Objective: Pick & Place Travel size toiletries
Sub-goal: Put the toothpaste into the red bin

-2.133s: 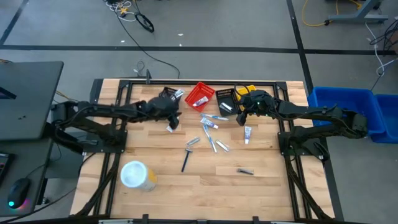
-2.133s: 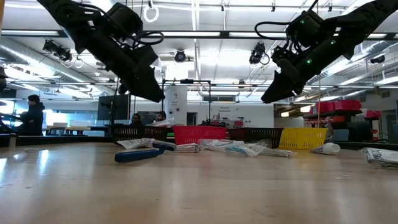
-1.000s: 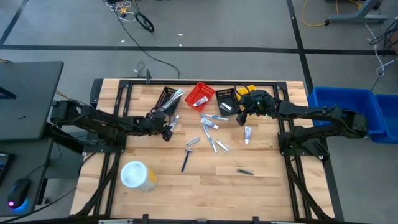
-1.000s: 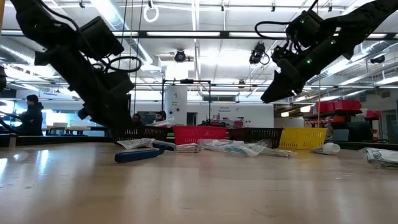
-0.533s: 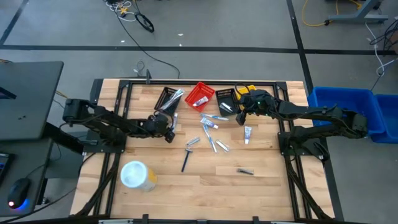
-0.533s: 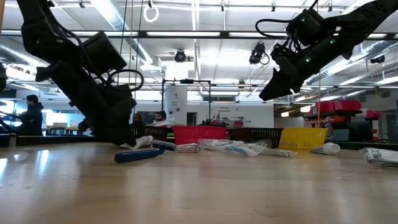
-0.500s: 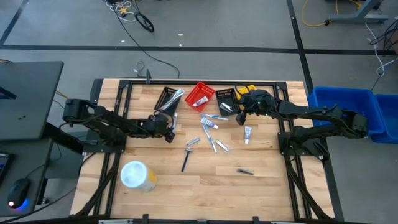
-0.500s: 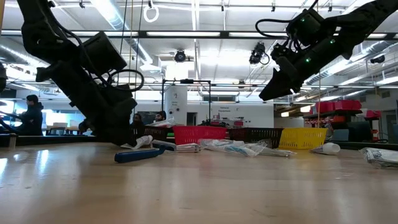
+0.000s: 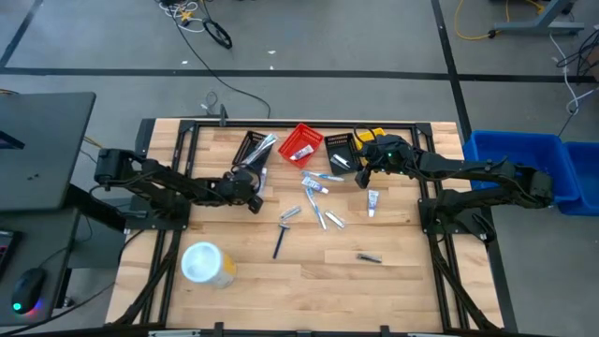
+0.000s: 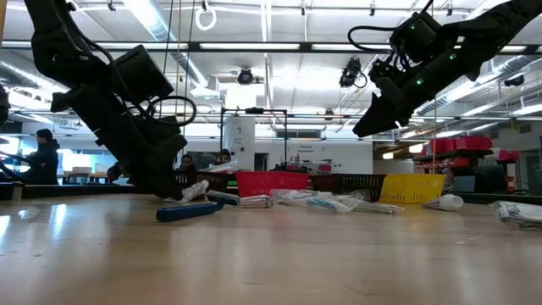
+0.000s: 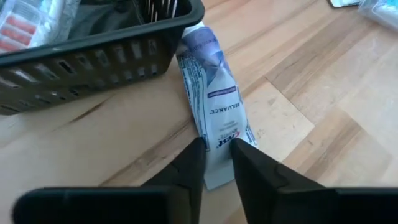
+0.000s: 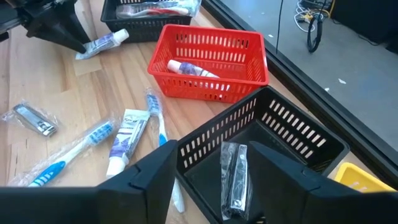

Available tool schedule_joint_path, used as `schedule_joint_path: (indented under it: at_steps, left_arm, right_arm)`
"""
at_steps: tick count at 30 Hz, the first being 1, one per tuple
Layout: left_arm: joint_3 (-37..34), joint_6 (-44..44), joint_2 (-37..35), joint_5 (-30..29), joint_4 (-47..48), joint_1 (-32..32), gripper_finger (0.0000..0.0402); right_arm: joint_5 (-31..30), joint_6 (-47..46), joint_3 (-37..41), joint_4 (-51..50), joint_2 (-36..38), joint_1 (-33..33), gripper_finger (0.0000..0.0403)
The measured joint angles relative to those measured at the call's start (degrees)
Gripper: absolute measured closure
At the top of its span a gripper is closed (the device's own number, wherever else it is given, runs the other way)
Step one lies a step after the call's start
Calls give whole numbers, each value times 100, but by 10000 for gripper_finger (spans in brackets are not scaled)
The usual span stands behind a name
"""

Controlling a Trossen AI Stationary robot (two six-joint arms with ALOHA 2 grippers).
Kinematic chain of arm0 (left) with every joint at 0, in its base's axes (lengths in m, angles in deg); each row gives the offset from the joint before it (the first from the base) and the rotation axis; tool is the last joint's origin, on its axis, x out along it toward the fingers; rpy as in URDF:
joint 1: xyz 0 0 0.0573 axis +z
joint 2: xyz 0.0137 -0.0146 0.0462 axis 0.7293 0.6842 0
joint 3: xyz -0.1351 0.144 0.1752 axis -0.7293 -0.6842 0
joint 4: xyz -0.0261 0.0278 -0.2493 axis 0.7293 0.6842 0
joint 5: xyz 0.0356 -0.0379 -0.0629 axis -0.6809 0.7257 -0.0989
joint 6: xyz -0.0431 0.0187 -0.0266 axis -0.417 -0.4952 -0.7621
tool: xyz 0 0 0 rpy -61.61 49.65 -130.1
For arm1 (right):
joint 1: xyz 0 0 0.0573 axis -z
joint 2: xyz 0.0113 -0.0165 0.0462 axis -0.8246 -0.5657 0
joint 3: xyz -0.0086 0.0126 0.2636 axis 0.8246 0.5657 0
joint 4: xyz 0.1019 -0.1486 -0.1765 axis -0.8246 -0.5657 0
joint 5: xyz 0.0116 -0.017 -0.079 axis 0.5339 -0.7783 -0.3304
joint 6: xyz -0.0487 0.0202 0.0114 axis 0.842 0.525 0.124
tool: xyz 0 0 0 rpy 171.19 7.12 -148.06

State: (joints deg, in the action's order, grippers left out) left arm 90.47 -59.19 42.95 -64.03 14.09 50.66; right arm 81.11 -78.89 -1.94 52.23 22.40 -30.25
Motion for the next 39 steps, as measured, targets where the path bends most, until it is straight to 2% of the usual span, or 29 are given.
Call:
schedule_joint_path:
  at_steps: [6,12,18,22,30,39]
  left_arm:
    - [0,2,0,292,-29,-2,332]
    - [27,49,7,340,-77,-8,334]
    - [407,554,26,703,4,-26,334]
    - [650,762,24,667,-42,-50,344]
    - [824,1010,20,619,60,-88,393]
    - [826,920,13,562,5,-90,397]
  right_arm:
    - [0,0,0,0,0,0,207]
    - [1,2,0,0,1,0,195]
    - [0,2,0,2,0,0,185]
    - [1,2,0,0,2,0,189]
    - [1,3,0,1,0,0,205]
    - [2,3,0,1,2,0,193]
